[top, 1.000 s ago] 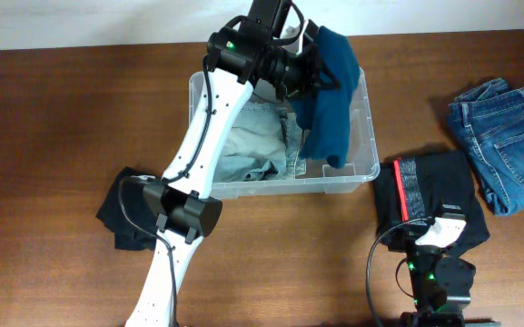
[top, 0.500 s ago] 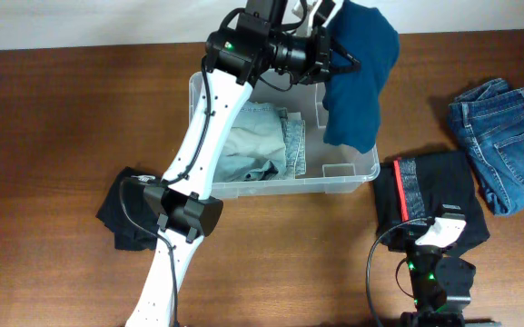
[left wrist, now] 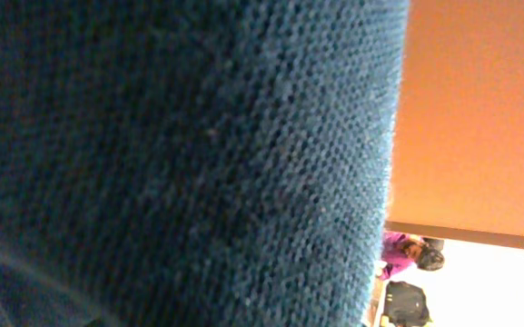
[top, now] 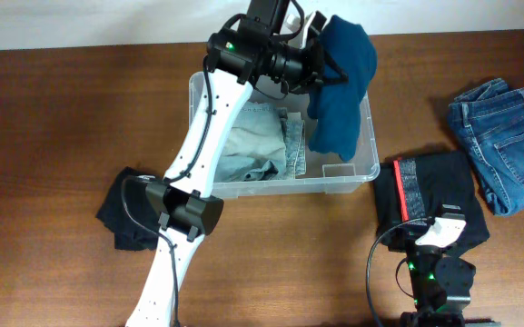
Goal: Pack container
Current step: 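Hold the teal shirt above the container's right side with the left gripper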
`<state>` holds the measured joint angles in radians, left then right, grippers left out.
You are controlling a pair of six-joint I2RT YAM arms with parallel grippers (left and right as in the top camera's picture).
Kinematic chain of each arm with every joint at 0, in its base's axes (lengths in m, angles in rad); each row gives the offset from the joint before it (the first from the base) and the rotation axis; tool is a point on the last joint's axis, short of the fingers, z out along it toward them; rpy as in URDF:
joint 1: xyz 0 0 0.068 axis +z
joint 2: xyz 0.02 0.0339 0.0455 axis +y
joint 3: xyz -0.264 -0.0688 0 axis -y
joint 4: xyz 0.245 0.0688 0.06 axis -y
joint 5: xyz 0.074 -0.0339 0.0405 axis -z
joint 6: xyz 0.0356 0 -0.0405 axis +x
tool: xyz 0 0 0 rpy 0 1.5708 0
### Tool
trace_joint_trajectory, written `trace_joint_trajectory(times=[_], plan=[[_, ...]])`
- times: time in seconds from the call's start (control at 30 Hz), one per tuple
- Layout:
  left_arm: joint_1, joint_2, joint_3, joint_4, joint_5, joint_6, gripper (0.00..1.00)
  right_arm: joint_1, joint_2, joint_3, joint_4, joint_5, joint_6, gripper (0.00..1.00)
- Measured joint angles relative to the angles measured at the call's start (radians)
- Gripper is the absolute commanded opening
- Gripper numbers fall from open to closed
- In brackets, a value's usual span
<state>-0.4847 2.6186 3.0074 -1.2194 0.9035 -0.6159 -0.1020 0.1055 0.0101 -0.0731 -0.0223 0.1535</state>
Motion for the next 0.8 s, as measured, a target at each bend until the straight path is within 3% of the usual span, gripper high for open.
trace_joint_trajectory(times=[0.4,0.57,0.8], plan=[[0.039,0.074,0.011,-0.004,0.042,0.014,0.0,0.0,0.0,0.0,0.0,0.0,0.0,0.99],[0.092,0.07,0.053,-0.108,0.036,0.042,0.0,0.0,0.0,0.0,0.0,0.0,0.0,0.99],[0.193,-0.075,0.082,-0.384,-0.22,0.132,0.0,0.0,0.0,0.0,0.0,0.0,0.0,0.99]])
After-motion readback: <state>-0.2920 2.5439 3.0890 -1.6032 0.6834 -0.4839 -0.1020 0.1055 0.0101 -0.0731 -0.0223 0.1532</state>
